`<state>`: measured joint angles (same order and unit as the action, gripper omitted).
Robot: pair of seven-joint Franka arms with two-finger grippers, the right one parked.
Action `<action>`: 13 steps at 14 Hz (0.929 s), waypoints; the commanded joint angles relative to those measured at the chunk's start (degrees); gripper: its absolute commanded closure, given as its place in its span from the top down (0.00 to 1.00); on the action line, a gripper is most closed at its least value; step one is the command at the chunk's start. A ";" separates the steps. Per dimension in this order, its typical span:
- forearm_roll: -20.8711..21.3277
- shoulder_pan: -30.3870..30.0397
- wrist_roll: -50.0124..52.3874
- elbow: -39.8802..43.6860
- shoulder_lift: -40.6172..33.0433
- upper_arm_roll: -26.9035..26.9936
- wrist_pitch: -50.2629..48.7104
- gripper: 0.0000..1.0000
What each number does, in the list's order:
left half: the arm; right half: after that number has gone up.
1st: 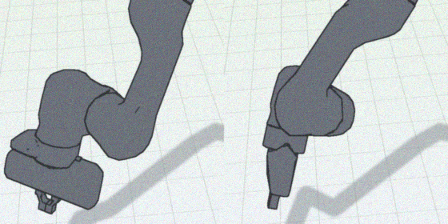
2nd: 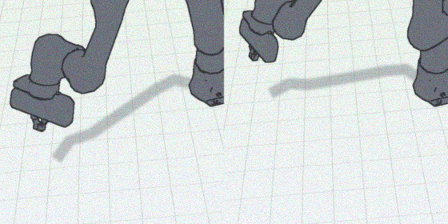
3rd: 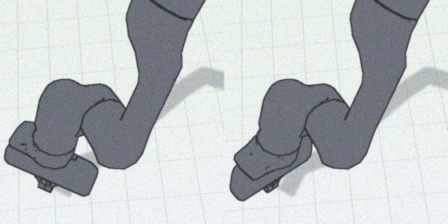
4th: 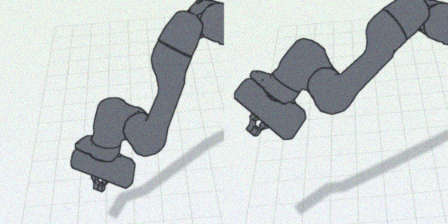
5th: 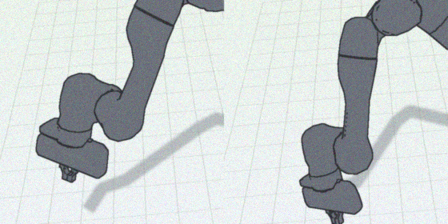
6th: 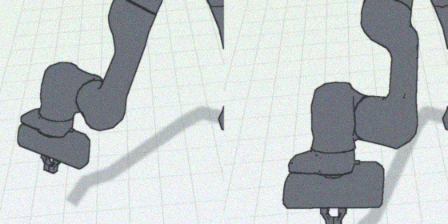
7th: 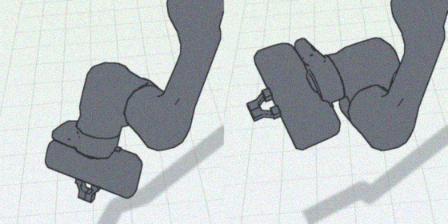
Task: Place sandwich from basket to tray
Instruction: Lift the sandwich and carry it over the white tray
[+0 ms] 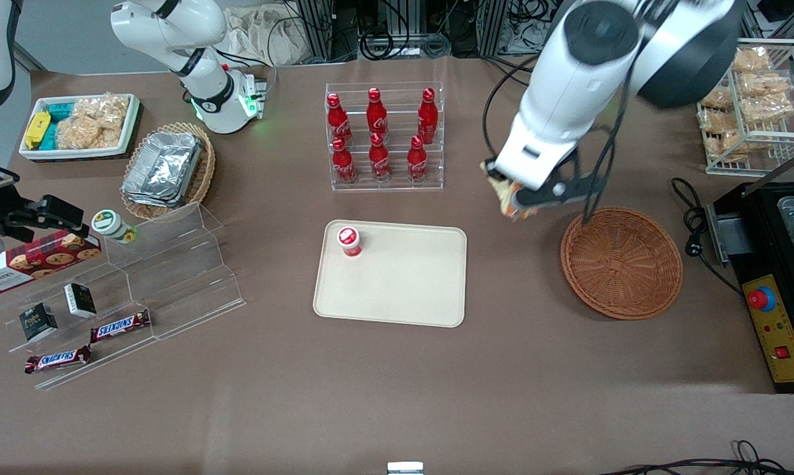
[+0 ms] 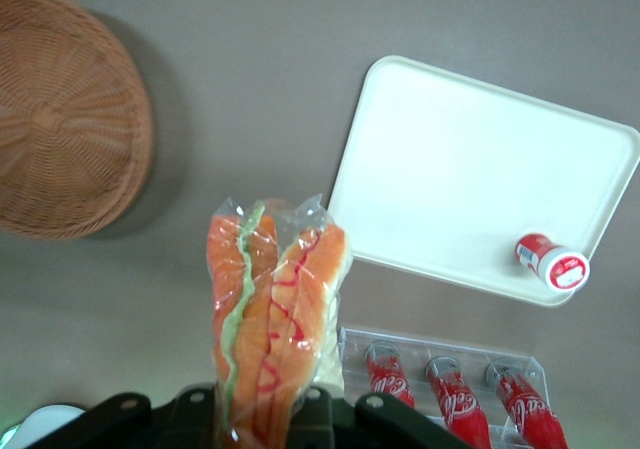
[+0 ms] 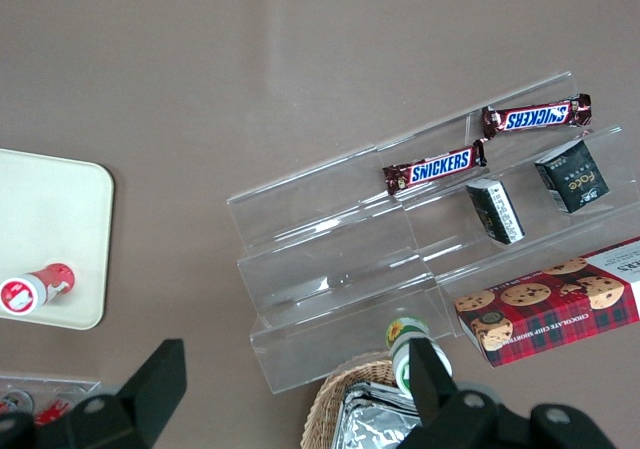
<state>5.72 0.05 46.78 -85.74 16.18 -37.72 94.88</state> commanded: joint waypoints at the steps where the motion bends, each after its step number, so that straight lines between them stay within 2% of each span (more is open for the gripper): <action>1: 3.32 2.76 1.74 2.16 10.59 -0.60 6.07 0.19; 3: 8.66 5.47 2.52 2.16 17.62 -0.60 11.35 0.19; 5: 12.02 7.41 4.19 2.16 22.55 -0.16 14.88 0.19; 11: 17.82 8.64 4.29 2.16 29.77 -0.16 18.57 0.21; 13: 18.18 9.79 4.29 2.51 31.27 0.28 21.03 0.22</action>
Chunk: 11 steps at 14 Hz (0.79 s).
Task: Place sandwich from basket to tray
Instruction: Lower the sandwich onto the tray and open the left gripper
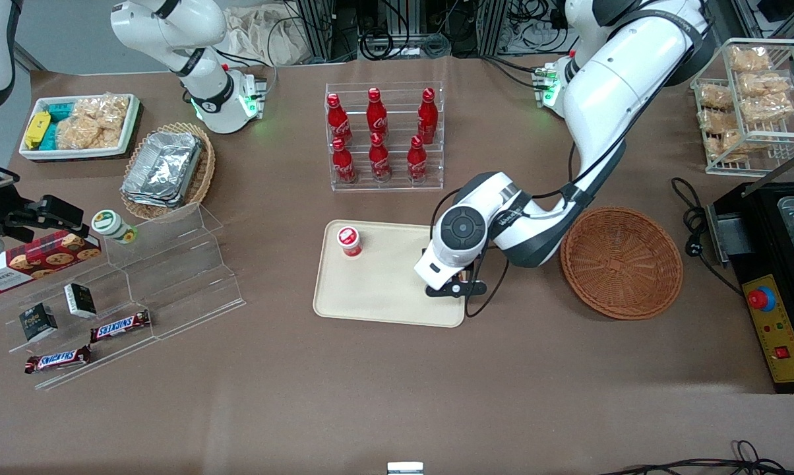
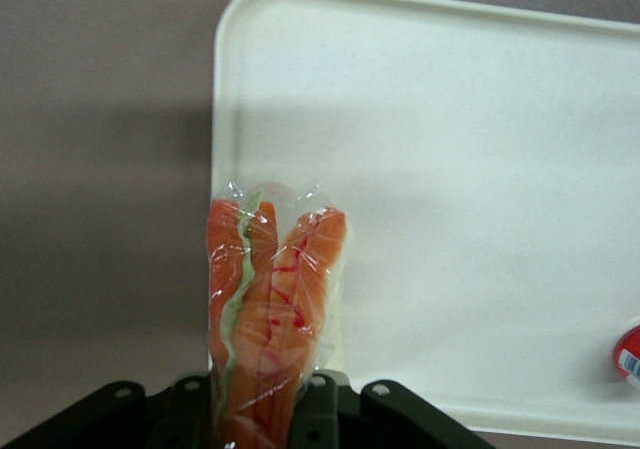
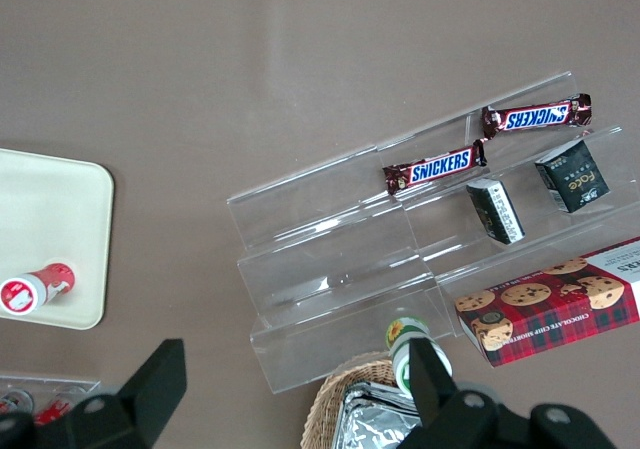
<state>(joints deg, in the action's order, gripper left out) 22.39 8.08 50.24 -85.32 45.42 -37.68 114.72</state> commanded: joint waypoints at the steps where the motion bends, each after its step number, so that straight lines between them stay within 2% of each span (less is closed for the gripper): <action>1: 1.51 1.85 0.91 2.09 2.31 0.67 1.65 0.23; 2: 1.60 2.29 1.17 2.09 2.39 0.76 1.74 0.29; 3: 1.51 2.38 1.26 2.17 2.48 0.94 1.91 0.40; 4: 1.43 2.47 1.44 2.26 2.66 1.55 2.61 0.59; 6: 1.43 2.38 3.97 2.44 2.40 1.73 3.76 0.82; 8: 1.25 2.03 5.47 2.53 1.26 1.64 3.59 0.94; 11: 1.25 1.77 12.31 2.53 -4.17 1.64 3.06 0.99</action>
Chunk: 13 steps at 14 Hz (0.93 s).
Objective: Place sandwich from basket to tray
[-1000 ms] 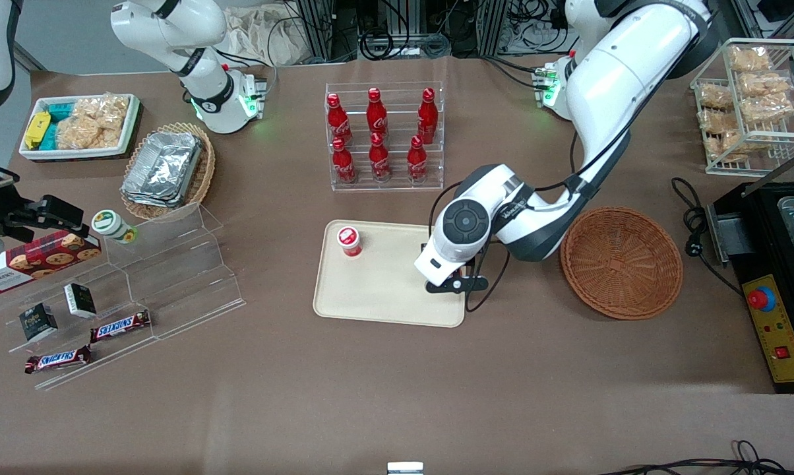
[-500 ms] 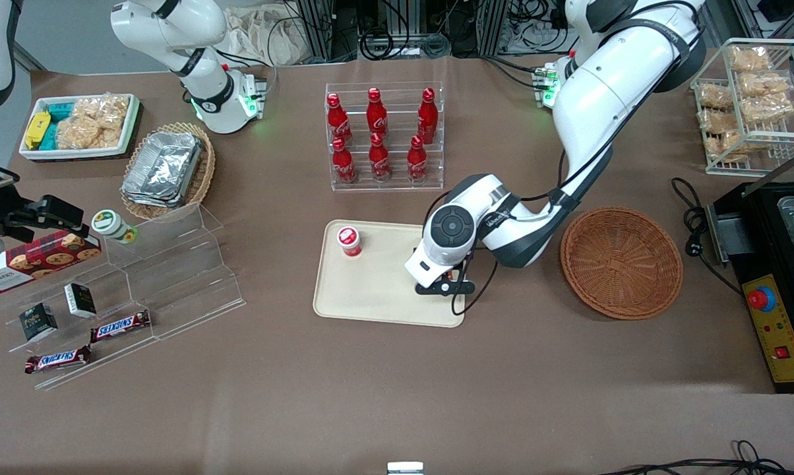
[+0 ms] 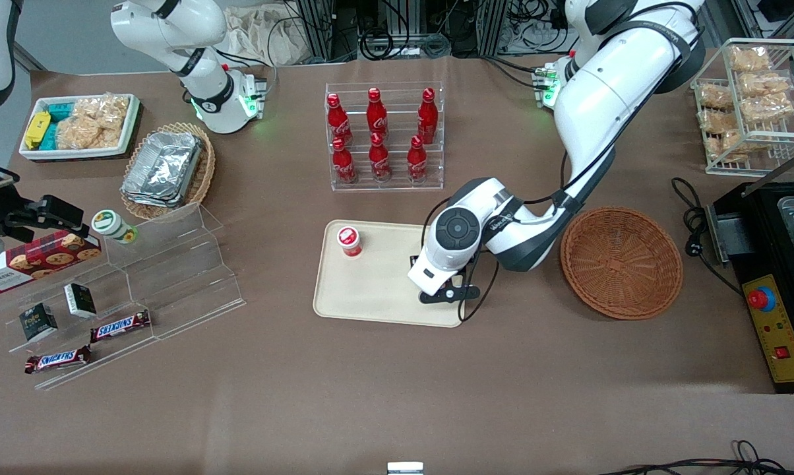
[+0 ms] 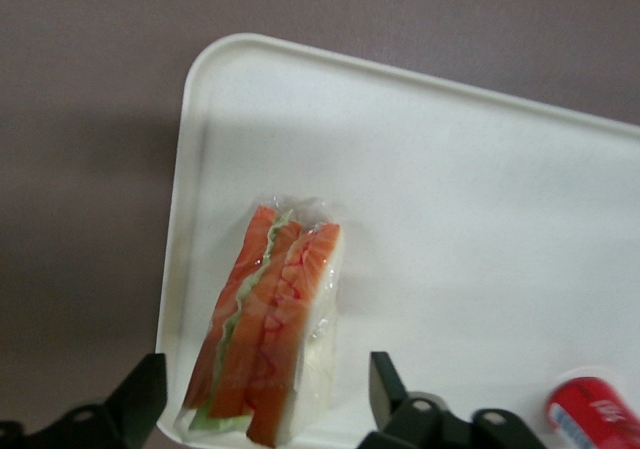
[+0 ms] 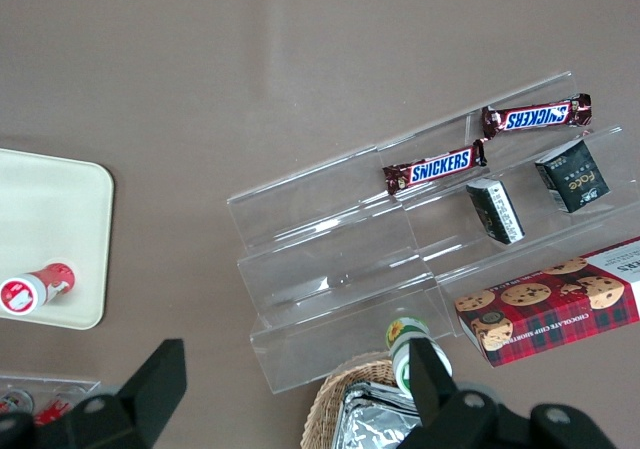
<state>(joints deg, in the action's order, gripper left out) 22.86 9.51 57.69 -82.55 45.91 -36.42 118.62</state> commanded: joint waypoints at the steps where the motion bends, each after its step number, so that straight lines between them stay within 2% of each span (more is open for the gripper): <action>1: 0.79 0.25 6.72 -0.59 -7.21 0.65 -2.06 1.00; 4: 0.08 -2.38 9.72 -0.60 -14.76 0.92 -10.31 1.00; 8: -2.64 -7.47 8.24 -0.86 -23.92 0.83 -19.99 1.00; 11: -6.23 -13.80 0.36 -0.95 -29.10 0.12 -23.86 1.00; 13: -9.66 -14.69 -6.15 -0.95 -32.53 3.79 -26.50 1.00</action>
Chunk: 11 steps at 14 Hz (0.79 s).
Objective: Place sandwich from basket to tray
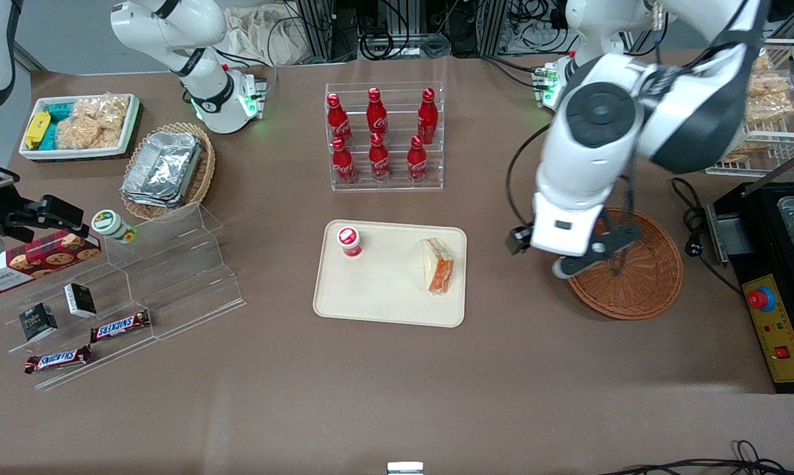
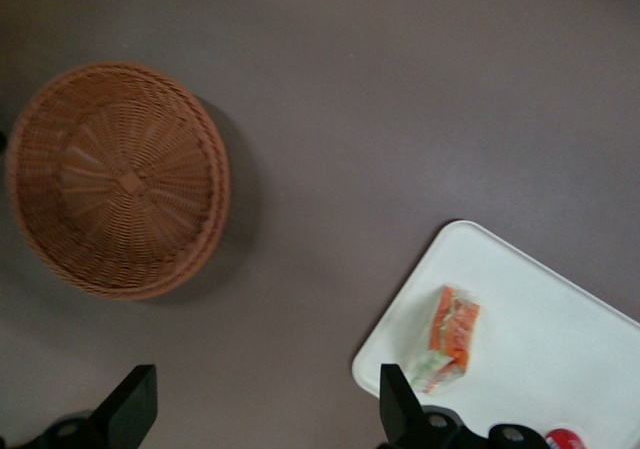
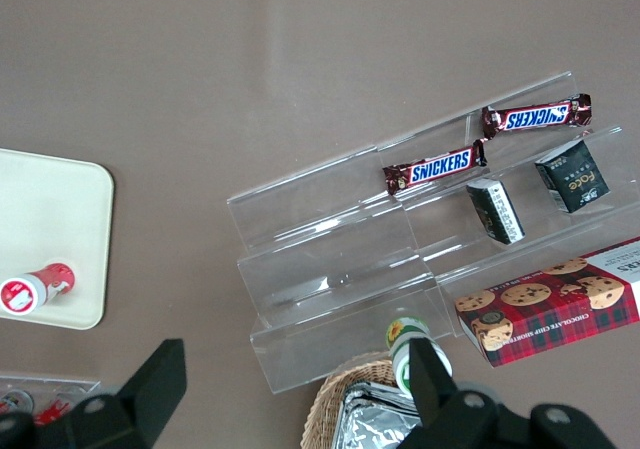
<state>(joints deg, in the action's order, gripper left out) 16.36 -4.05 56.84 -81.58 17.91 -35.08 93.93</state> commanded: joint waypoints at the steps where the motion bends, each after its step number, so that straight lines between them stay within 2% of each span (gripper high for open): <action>1: -5.70 -0.70 -8.90 -2.00 -6.20 5.69 -2.17 1.00; 5: -12.48 6.58 -21.12 -2.62 -10.51 21.25 -3.40 1.00; 8: -14.51 9.92 -34.21 -5.07 -14.20 29.69 -4.37 1.00; 11: -14.86 11.60 -41.70 -6.92 -16.93 34.80 -4.98 1.00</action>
<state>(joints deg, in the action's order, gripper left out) 2.57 5.57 19.52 -85.28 4.55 -3.72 89.47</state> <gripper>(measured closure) 0.000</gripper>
